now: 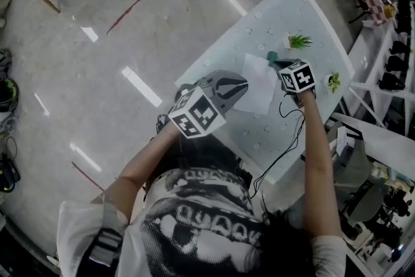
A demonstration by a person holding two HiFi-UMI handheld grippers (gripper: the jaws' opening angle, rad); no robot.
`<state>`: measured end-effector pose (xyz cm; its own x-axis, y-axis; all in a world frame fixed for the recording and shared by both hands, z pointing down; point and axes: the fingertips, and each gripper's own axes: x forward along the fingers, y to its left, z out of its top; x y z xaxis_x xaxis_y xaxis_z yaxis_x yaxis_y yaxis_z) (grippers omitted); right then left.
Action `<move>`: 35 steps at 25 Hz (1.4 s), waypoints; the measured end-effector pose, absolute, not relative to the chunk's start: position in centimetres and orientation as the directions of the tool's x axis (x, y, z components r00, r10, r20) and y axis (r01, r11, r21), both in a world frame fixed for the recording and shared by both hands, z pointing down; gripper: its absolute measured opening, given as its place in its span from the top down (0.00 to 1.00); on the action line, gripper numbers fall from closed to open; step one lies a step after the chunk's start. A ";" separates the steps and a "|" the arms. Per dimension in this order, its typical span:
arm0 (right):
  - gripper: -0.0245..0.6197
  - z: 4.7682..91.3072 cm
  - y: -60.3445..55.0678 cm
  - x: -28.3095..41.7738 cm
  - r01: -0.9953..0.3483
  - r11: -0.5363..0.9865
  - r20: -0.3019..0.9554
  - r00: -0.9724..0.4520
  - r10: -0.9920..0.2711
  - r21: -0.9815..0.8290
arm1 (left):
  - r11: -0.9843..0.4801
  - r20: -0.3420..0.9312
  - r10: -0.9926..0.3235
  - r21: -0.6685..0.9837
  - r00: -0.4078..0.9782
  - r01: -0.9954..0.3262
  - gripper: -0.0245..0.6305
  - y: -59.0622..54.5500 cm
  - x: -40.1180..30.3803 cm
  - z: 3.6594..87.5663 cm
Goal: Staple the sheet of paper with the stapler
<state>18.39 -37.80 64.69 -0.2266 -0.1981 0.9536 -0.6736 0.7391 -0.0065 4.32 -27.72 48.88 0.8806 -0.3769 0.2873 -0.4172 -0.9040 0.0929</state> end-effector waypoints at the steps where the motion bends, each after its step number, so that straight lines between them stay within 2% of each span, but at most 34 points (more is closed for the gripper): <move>1: 0.95 64.0 -37.9 18.4 -0.711 0.703 0.937 -0.248 -0.247 -0.003 | -0.907 0.296 -0.372 0.085 0.880 -0.412 0.94 -27.5 3.8 48.7; 6: 0.95 62.0 -37.3 17.9 -0.801 0.598 0.868 -0.286 -0.405 0.016 | -0.907 0.329 -0.376 0.061 0.866 -0.417 0.94 -27.5 2.1 48.6; 16: 0.95 58.4 -34.5 15.6 -0.882 0.472 0.752 -0.314 -0.579 -0.004 | -0.947 0.366 -0.277 0.054 0.888 -0.318 0.94 -25.6 1.3 48.8; 22: 0.95 58.1 -30.8 15.7 -0.927 0.371 0.711 -0.296 -0.637 -0.053 | -0.966 0.382 -0.213 0.055 0.899 -0.252 0.94 -24.5 1.8 50.2; 35: 0.95 57.8 -20.3 13.2 -0.946 0.209 0.604 -0.318 -0.731 -0.246 | -0.952 0.393 -0.230 0.101 0.890 -0.290 0.94 -22.1 1.6 51.8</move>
